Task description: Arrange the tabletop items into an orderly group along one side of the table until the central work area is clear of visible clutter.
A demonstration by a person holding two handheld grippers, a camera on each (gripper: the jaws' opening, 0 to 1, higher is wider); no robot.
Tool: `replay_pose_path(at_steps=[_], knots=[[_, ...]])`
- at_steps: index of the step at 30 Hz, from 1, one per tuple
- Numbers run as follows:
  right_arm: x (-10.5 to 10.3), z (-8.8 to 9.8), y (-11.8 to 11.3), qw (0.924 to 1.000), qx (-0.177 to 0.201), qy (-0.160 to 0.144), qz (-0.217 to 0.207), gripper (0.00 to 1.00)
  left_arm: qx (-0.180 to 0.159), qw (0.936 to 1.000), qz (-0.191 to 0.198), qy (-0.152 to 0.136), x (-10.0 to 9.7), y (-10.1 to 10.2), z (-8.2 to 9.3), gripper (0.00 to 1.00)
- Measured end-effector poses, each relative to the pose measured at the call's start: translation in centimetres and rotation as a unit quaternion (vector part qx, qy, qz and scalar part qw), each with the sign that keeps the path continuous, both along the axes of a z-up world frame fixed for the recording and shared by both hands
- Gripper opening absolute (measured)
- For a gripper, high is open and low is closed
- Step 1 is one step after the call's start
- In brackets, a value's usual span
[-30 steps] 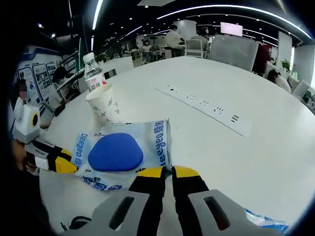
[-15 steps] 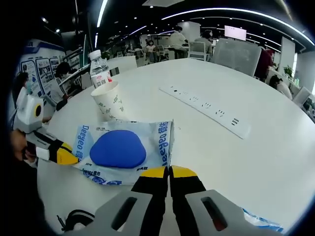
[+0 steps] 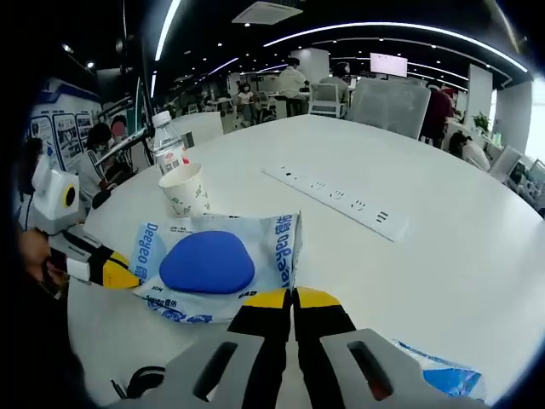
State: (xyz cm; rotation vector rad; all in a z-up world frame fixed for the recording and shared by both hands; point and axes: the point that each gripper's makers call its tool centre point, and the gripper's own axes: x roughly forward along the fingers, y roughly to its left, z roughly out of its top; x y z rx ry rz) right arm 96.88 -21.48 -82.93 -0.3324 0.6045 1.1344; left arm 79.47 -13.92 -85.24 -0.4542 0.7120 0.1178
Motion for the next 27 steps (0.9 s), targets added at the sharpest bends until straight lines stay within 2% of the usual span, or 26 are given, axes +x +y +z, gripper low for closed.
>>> replay_pose_path(at_steps=[11, 19, 27], knots=[[-0.1, 1.0, -3.5, 0.9977, 0.021, 0.005, -0.065, 0.00, 0.008, 0.9990, -0.043, 0.000, 1.7, 0.5, 0.4, 0.00], [-0.7, 1.3, -4.9, 0.9942, 0.030, 0.005, -0.103, 0.00, 0.019, 0.9976, -0.067, 0.004, 3.0, 1.1, 0.7, 0.00], [-1.5, 1.0, -5.8, 0.9892, 0.042, 0.014, -0.140, 0.00, 0.030, 0.9971, -0.070, 0.007, 3.8, 1.9, 0.9, 0.00]])
